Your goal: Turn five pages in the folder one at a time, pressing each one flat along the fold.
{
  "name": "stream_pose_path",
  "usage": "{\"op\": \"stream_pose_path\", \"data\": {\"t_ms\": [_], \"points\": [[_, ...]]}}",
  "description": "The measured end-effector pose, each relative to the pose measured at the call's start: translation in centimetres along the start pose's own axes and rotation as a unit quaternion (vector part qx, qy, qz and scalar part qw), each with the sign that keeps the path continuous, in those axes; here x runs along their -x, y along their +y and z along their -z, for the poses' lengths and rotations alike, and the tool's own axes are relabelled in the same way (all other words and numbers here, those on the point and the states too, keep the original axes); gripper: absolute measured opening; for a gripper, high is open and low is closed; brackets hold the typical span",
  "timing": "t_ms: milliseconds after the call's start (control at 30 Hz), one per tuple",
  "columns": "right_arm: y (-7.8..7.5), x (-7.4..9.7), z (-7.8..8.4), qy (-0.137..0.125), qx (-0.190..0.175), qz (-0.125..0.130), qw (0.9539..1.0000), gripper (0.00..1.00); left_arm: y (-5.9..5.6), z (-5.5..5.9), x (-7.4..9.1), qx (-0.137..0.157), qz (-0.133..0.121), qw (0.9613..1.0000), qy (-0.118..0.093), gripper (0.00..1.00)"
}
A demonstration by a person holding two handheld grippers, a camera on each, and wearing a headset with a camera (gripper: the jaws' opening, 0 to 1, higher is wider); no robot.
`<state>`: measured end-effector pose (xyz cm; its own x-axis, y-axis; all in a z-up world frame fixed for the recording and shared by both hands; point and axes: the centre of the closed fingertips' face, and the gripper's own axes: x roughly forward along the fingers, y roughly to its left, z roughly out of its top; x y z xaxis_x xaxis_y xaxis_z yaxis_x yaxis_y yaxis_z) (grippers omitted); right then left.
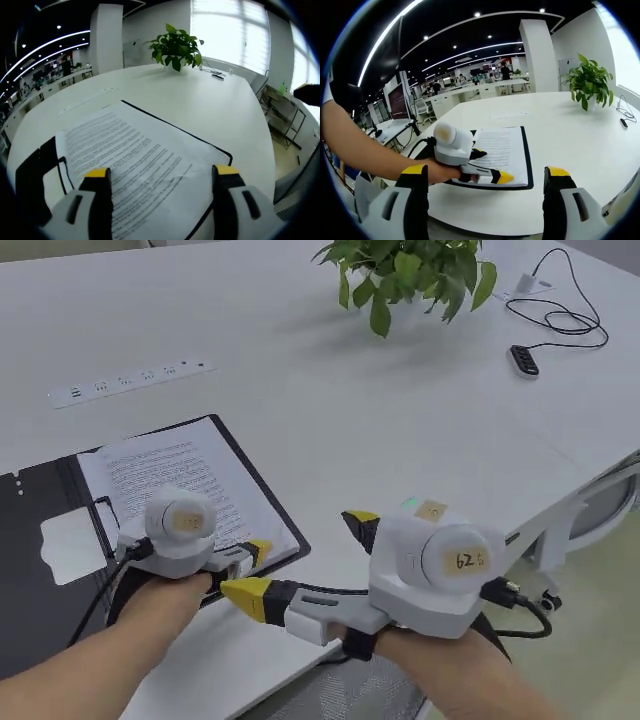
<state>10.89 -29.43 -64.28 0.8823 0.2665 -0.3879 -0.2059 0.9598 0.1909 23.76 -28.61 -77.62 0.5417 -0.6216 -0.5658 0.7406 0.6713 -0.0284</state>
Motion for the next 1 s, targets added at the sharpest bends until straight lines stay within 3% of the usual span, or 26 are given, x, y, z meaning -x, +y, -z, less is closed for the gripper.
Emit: {"op": "stream_pose_path", "data": {"t_ms": [100,433,600,700,900,1000], "points": [[0.0,-0.04,0.05,0.001,0.0,0.0,1.0,0.95,0.43,0.32,-0.42,-0.018,-0.009,0.9997,-0.011,0.78],[0.07,-0.31,0.26,0.006,0.001,0.0,1.0,0.95,0.36,0.41,-0.15,-0.014,-0.002,0.9988,-0.046,0.71],[-0.04,-0.42,0.29,0.009,-0.002,0.002,1.0,0.95,0.48,0.43,-0.03,-0.014,0.0,0.9987,-0.05,0.64],[-0.13,-0.48,0.33,0.011,-0.004,0.004,0.9999,0.95,0.27,0.53,0.01,-0.015,0.006,0.9986,-0.051,0.49],[-0.22,-0.52,0.4,0.016,-0.005,0.007,0.9998,0.94,0.41,0.54,-0.02,-0.015,0.006,0.9985,-0.052,0.45],[-0.38,-0.66,0.43,0.02,-0.006,0.009,0.9997,0.94,0.43,0.59,0.08,-0.018,0.006,0.9985,-0.052,0.39]]}}
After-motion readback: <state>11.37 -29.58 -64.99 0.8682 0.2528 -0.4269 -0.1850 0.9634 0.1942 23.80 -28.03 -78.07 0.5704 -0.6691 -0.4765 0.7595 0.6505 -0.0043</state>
